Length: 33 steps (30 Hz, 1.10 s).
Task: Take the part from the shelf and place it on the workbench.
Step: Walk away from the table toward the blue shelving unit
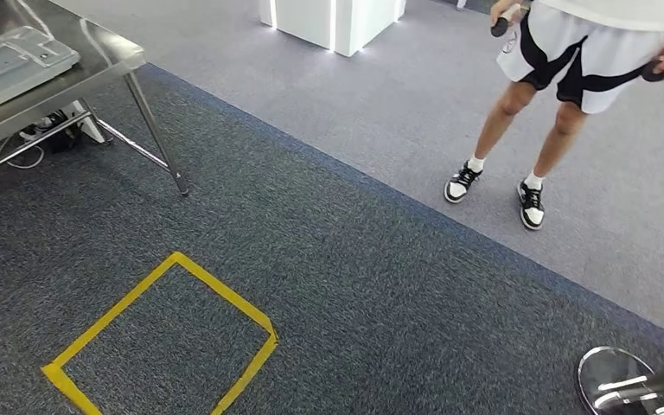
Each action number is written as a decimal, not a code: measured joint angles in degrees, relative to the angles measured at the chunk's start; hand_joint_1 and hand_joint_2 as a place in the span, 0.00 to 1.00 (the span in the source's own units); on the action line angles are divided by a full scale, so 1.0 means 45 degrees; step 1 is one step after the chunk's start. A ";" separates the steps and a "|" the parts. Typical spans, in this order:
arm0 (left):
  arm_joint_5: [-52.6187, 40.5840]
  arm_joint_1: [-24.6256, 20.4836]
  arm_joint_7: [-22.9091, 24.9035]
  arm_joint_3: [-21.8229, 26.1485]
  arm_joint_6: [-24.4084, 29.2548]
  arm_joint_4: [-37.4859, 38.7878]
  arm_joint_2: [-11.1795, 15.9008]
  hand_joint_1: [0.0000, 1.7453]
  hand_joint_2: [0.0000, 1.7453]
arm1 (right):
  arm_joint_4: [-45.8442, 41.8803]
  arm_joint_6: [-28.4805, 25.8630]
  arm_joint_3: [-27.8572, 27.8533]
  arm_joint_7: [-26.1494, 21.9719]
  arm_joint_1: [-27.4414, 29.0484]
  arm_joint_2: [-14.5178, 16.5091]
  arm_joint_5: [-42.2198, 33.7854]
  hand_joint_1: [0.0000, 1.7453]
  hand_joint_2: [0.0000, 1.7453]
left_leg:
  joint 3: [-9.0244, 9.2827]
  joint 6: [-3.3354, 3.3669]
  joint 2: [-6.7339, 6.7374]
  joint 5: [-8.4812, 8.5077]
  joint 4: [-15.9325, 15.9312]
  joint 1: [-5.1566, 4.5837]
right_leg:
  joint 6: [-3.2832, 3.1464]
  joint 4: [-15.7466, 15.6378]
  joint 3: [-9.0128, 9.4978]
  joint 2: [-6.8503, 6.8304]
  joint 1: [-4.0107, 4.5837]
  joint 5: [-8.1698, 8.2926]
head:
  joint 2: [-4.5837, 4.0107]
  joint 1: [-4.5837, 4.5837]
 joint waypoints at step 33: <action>0.0499 0.0050 -0.0376 -0.0055 -0.0438 0.0010 0.0077 0.00 0.00 | -0.0636 0.0527 -0.0388 0.0364 0.0002 0.0330 -0.0233 0.00 0.00 | 0.0130 -0.0296 0.0294 -0.0007 -0.0077 0.0183 | -0.0038 -0.1053 0.1113 -0.0195 -0.0089 0.0293 | 0.0000 0.0016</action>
